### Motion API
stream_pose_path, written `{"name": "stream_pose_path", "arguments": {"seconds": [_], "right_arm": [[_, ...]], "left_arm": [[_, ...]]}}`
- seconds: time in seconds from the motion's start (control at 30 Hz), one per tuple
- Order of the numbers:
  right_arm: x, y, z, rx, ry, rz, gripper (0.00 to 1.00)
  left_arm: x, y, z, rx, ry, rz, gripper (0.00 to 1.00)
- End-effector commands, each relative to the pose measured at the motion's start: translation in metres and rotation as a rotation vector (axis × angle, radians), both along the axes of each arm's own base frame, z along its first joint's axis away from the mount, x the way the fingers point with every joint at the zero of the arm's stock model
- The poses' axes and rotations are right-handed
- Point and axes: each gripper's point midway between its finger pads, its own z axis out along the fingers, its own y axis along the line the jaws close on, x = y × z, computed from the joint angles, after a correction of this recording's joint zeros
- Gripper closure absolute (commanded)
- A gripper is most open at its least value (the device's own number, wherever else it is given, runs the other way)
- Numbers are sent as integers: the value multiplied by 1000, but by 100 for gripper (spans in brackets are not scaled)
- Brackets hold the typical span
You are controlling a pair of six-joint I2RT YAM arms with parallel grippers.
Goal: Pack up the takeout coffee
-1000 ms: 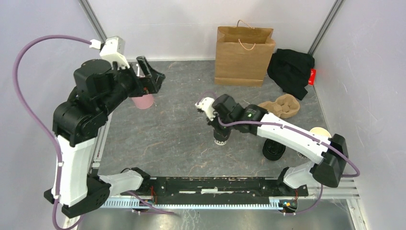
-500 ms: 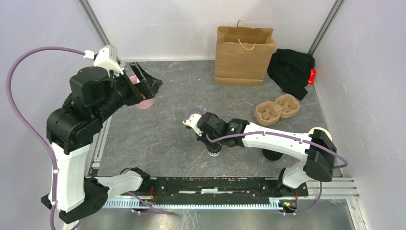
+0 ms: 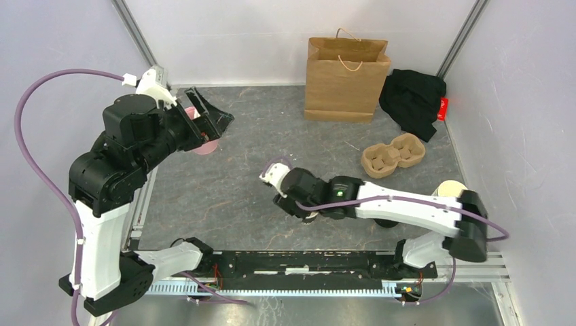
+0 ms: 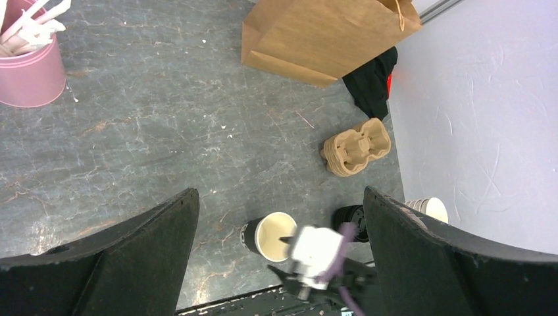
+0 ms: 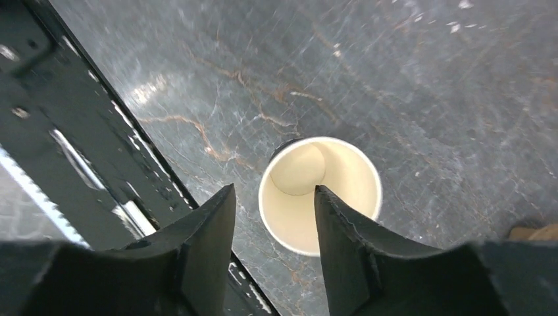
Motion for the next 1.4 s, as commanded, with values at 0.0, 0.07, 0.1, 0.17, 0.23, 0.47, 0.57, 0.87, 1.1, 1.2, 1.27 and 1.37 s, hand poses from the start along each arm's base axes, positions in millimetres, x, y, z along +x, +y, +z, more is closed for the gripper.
{"name": "stream_pose_path", "arguments": {"seconds": [0.0, 0.07, 0.1, 0.17, 0.23, 0.47, 0.57, 0.87, 1.1, 1.2, 1.27, 1.37], "right_arm": [[6, -26, 79, 225, -100, -123, 42], [7, -48, 82, 263, -119, -177, 36], [8, -60, 79, 272, -118, -216, 34], [9, -80, 76, 309, -102, -268, 34], [10, -93, 71, 332, -90, -298, 33], [26, -135, 61, 157, -156, -376, 33], [39, -144, 73, 142, -185, -412, 32], [97, -137, 86, 137, -156, -443, 34], [128, -184, 64, 43, -38, -608, 39], [111, -215, 43, -23, 83, -728, 42], [96, -231, 35, -67, 150, -782, 40], [79, -258, 33, -154, 171, -857, 34]], "left_arm": [[7, -1, -7, 14, 16, 18, 0], [13, 1, -23, 49, 52, 39, 0], [17, 2, -32, 61, 77, 63, 0], [23, 8, -54, 97, 152, 124, 0], [31, 14, -74, 157, 219, 182, 0], [93, 20, -113, 342, 308, 238, 0], [124, 26, -118, 311, 312, 249, 0], [176, -18, -126, 161, 180, 59, 0], [184, -58, -156, 126, 202, -132, 0], [179, -70, -170, 169, 203, -188, 0], [176, -75, -178, 188, 214, -198, 0], [174, -88, -187, 181, 228, -232, 0]]}}
